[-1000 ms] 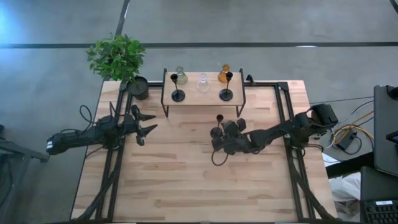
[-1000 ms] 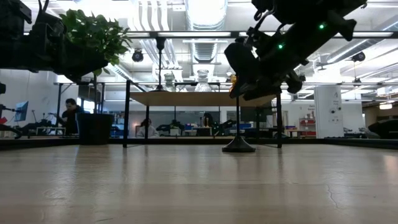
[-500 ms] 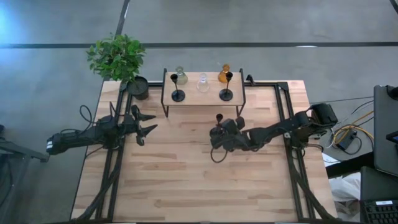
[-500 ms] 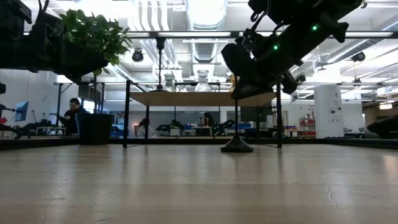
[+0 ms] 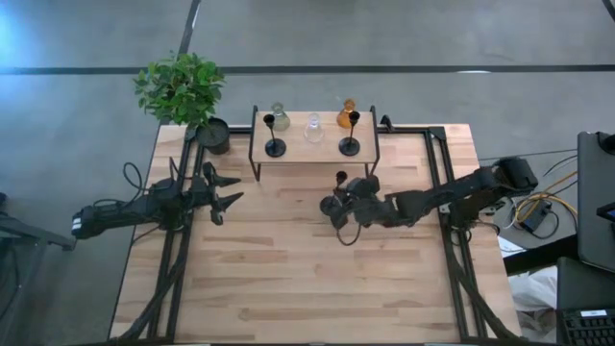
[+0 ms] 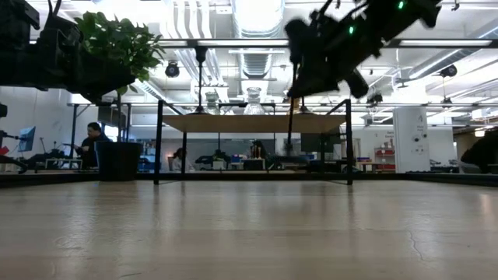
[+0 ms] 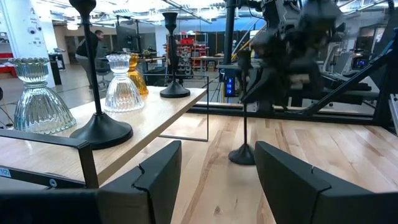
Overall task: Pick & Place candle stick holders
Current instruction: Put the black candle holder on the shelf aligned with the transparent candle holder
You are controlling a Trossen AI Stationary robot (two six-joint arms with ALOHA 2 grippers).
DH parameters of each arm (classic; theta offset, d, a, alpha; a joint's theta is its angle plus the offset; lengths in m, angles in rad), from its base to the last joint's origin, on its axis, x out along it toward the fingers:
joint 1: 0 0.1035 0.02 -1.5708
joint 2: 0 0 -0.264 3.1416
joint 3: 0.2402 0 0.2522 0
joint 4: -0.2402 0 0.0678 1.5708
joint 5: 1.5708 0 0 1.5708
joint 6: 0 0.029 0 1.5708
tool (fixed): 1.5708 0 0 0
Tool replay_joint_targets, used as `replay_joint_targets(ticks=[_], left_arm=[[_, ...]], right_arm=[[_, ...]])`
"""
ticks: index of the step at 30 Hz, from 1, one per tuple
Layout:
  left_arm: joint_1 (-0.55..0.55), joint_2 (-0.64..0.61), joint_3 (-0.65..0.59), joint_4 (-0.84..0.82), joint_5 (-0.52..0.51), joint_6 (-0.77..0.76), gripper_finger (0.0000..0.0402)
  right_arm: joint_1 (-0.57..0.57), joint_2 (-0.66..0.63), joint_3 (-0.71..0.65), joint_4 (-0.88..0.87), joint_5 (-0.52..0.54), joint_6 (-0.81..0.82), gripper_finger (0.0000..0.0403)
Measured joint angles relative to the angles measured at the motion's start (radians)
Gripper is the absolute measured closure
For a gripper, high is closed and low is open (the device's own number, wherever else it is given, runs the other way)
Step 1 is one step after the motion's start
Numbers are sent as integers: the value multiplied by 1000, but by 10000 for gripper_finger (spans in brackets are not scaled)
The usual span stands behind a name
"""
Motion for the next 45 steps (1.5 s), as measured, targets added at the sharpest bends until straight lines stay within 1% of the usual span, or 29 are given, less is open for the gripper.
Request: replay_joint_targets(ticks=[4,8,15,21,24,31,36,45], left_arm=[[0,0,0,0,0,0,193],[0,0,0,0,0,0,193],[0,0,0,-2,0,0,193],[0,0,0,-2,0,0,193],[0,0,0,-4,1,0,193],[0,0,0,-5,1,0,193],[0,0,0,-6,0,0,193],[0,0,0,-7,0,0,193]], right_arm=[[-14,-96,28,-34,-38,-53,393],[-45,-171,124,-140,-69,-161,394],[-150,-213,323,-341,-234,-326,394],[-234,-169,419,-395,-373,-398,394],[-253,-126,446,-406,-410,-426,394],[-281,-40,510,-396,-454,-483,394],[-306,8,547,-384,-456,-503,394],[-342,63,559,-327,-456,-519,394]])
